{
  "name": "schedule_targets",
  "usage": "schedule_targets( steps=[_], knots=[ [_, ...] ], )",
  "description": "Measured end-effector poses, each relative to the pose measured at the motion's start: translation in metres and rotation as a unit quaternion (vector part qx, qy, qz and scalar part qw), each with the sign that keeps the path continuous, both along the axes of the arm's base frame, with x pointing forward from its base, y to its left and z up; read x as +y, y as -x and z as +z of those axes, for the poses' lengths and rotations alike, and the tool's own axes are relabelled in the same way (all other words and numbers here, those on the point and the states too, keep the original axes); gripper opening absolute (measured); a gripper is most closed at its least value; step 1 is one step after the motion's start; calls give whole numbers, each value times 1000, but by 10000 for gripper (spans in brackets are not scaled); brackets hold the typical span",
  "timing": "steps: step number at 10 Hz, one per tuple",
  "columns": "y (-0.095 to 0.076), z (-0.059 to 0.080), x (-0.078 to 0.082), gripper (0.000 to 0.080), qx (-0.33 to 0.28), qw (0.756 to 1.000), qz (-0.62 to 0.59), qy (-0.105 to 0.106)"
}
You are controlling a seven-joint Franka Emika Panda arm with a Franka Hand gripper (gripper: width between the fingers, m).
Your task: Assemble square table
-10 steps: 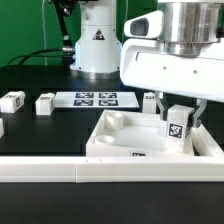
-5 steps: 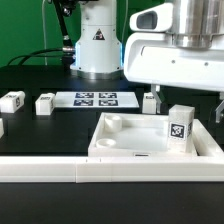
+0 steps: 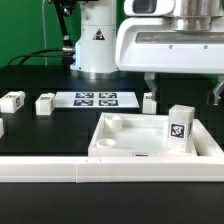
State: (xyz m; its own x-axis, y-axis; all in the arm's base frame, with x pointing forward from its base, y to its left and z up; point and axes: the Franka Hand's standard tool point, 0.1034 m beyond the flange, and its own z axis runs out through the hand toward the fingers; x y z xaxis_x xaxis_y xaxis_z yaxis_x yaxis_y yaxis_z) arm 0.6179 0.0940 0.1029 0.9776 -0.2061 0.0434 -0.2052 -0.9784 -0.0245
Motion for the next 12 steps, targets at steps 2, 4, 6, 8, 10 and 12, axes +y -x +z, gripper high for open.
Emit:
schedule_targets(
  steps=[2, 4, 6, 8, 10, 12],
  knots=[
    [0, 7, -9, 649, -1, 1000, 7, -2],
    [2, 3, -7, 649, 2, 1000, 9, -2],
    [2, 3, -7, 649, 2, 1000, 9, -1],
    [11, 1, -7, 649, 1, 1000, 12, -2],
    [46, -5, 1, 649, 0, 1000, 22, -4],
    [79, -9, 6, 649, -15, 999, 36, -8]
  ],
)
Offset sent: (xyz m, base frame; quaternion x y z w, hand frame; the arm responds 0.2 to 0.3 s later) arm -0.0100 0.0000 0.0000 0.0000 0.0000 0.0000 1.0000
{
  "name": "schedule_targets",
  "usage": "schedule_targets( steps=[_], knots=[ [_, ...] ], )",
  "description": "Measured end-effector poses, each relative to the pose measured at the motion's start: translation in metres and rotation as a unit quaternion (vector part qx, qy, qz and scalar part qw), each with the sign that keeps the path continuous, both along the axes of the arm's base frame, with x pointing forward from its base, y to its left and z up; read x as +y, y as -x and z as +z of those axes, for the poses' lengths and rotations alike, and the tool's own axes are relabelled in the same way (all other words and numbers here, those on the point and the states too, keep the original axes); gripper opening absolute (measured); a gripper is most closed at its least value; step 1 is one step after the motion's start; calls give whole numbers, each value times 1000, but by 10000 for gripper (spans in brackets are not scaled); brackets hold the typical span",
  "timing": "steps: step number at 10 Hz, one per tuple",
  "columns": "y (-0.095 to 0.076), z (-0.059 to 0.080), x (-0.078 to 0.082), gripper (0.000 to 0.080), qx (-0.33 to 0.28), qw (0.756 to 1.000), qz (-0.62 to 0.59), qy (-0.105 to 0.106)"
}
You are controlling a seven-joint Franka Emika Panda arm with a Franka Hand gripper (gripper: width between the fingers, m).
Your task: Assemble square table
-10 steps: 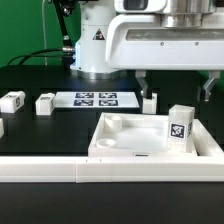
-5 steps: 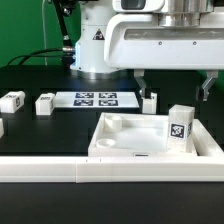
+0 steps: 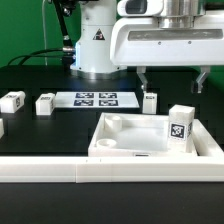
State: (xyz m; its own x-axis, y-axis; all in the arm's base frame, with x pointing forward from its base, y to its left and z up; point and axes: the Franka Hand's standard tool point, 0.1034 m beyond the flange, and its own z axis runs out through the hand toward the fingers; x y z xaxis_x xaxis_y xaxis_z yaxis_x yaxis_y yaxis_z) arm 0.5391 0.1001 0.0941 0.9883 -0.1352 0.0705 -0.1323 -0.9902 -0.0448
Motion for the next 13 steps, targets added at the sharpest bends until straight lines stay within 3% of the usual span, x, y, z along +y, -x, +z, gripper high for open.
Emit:
schedule_targets(
  steps=[1, 2, 8, 11, 13],
  knots=[
    [24, -6, -2, 649, -6, 1000, 14, 0],
    [38, -9, -4, 649, 2, 1000, 13, 1],
    [72, -17, -6, 649, 18, 1000, 18, 3],
    [110, -27, -1, 649, 21, 999, 33, 6],
    [121, -31, 0, 649, 27, 999, 37, 8]
  ],
)
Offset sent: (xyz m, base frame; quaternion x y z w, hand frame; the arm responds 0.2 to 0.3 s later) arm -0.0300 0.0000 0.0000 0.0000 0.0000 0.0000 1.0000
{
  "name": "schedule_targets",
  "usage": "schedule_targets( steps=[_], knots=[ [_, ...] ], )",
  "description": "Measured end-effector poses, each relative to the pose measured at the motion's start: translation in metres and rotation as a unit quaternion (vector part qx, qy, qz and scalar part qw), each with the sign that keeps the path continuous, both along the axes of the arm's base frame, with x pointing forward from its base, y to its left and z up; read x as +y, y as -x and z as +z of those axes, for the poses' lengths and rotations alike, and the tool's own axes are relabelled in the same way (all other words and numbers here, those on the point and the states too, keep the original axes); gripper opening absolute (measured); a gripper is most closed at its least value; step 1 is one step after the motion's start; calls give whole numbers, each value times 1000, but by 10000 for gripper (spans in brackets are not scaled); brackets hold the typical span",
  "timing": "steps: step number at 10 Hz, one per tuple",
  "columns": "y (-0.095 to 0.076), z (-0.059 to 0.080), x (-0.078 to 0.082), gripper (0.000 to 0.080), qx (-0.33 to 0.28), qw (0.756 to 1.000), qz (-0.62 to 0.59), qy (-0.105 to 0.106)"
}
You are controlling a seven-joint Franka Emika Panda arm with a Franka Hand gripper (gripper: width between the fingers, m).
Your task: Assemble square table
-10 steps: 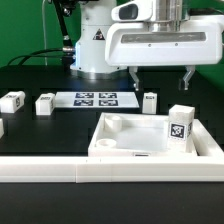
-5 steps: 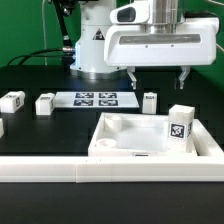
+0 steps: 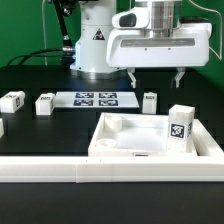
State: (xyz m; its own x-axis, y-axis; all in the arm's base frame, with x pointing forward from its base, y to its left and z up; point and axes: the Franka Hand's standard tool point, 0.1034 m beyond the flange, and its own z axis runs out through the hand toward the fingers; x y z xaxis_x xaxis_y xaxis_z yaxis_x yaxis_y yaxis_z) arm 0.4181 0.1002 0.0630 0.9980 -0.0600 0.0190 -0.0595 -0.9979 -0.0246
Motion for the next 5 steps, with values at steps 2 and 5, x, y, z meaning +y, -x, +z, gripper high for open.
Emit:
schedule_targets(
  steps=[2, 5],
  knots=[
    [12, -3, -1, 649, 8, 1000, 2, 1],
    [14, -3, -1, 649, 9, 1000, 3, 2]
  ],
)
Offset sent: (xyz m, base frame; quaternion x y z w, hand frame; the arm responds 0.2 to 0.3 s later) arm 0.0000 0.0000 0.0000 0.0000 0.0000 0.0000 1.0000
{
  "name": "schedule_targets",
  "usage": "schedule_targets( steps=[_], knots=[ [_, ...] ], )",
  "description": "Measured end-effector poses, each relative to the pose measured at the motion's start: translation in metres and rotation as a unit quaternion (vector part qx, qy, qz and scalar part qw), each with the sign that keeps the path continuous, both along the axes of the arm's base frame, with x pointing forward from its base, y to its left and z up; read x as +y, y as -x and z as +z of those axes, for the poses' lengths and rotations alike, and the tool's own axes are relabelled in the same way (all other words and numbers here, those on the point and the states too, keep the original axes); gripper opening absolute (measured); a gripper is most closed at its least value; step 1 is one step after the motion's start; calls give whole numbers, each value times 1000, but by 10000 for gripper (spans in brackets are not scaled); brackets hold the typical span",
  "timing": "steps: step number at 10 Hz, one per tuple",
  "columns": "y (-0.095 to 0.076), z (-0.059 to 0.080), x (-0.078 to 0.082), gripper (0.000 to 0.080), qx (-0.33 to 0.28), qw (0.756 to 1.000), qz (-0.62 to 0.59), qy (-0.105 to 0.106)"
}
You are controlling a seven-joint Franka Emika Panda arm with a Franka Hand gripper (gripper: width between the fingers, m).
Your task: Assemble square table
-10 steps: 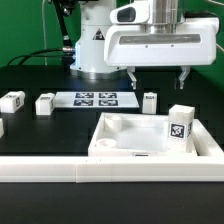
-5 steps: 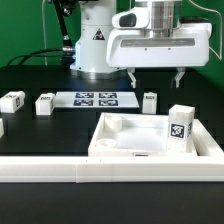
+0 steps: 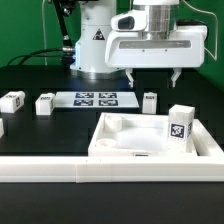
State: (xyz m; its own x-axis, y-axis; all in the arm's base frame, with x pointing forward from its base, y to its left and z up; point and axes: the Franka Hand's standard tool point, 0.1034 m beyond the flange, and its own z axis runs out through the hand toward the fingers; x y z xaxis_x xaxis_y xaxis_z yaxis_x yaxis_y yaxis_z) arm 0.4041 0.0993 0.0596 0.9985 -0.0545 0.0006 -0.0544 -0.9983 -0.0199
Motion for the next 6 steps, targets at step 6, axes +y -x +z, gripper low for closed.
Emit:
schedule_targets(
  steps=[6],
  knots=[
    [6, 1, -2, 649, 117, 993, -6, 3]
  ],
)
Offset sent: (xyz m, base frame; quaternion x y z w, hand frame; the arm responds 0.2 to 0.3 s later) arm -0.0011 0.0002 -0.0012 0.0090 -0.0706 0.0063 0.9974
